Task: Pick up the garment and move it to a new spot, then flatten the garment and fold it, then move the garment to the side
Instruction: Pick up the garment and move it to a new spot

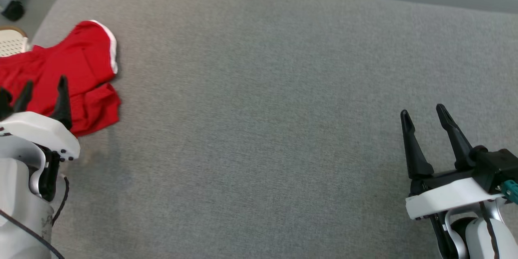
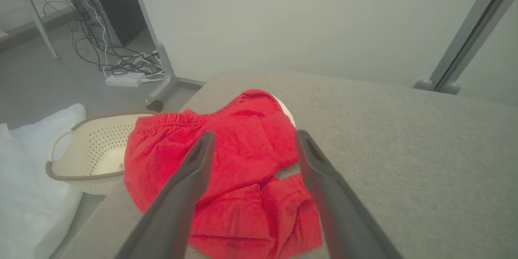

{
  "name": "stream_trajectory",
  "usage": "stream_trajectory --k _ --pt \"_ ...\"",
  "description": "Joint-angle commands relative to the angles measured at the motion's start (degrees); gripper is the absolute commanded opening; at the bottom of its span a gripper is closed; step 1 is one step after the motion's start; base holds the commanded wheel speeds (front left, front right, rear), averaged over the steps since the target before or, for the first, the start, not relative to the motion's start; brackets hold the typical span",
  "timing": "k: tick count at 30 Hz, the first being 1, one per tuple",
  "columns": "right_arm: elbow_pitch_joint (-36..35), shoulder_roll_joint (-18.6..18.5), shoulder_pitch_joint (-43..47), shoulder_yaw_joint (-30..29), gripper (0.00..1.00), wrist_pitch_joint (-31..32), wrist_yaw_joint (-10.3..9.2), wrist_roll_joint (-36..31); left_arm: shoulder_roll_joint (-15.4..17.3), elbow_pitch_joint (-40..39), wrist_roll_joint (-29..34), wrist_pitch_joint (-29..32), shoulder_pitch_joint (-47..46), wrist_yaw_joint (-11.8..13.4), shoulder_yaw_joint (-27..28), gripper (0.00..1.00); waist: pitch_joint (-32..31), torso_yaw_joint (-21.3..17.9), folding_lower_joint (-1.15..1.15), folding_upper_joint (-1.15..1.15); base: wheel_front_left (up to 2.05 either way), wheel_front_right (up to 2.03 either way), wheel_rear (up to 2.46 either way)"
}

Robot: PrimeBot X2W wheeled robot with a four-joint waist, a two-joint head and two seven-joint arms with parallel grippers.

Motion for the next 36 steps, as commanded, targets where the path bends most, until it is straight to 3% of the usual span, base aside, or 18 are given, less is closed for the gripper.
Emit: stream_trajectory --k 1,13,15,16,27,31,36 --pt "-0.4 -0.3 -1.1 0.2 1.00 0.1 0.01 -0.2 -0.1 3.9 -0.9 0.1 -1.8 -0.8 -0.2 1.00 3.2 -2.5 0.00 0.00 0.00 0.00 0.00" --pt "-1.4 -0.3 -5.2 1.9 1.00 1.0 0.01 -1.1 0.7 25.9 -4.6 -0.9 -10.2 -3.5 -3.1 0.98 9.9 -6.9 0.00 0.00 0.00 0.00 0.00" --pt "-1.2 -0.3 -5.1 1.7 1.00 0.6 0.01 -0.7 1.0 27.7 -4.7 -1.6 -11.0 -3.6 -3.5 0.16 10.2 -7.1 0.00 0.00 0.00 0.00 0.00" --pt "-1.0 -0.3 -5.0 1.7 1.00 0.5 0.01 -0.5 1.3 28.6 -4.6 -1.9 -11.5 -3.6 -3.7 0.00 10.3 -7.2 0.00 0.00 0.00 0.00 0.00" --pt "0.4 -0.3 -4.4 0.4 1.00 -1.0 0.01 0.3 4.5 27.2 -2.5 -11.2 -16.0 -1.3 -4.2 0.00 7.2 -6.6 0.00 0.00 0.00 0.00 0.00" --pt "1.4 -0.4 -3.4 -0.3 1.00 -1.4 0.01 0.8 4.5 19.4 -0.9 -11.7 -14.5 0.6 -3.6 0.00 4.1 -6.1 0.00 0.00 0.00 0.00 0.00" --pt "2.0 -0.3 -2.0 -1.1 1.00 -1.8 0.01 1.5 1.6 4.4 1.4 -11.7 -7.5 2.9 -3.0 0.00 0.5 -6.0 0.00 0.00 0.00 0.00 0.00"
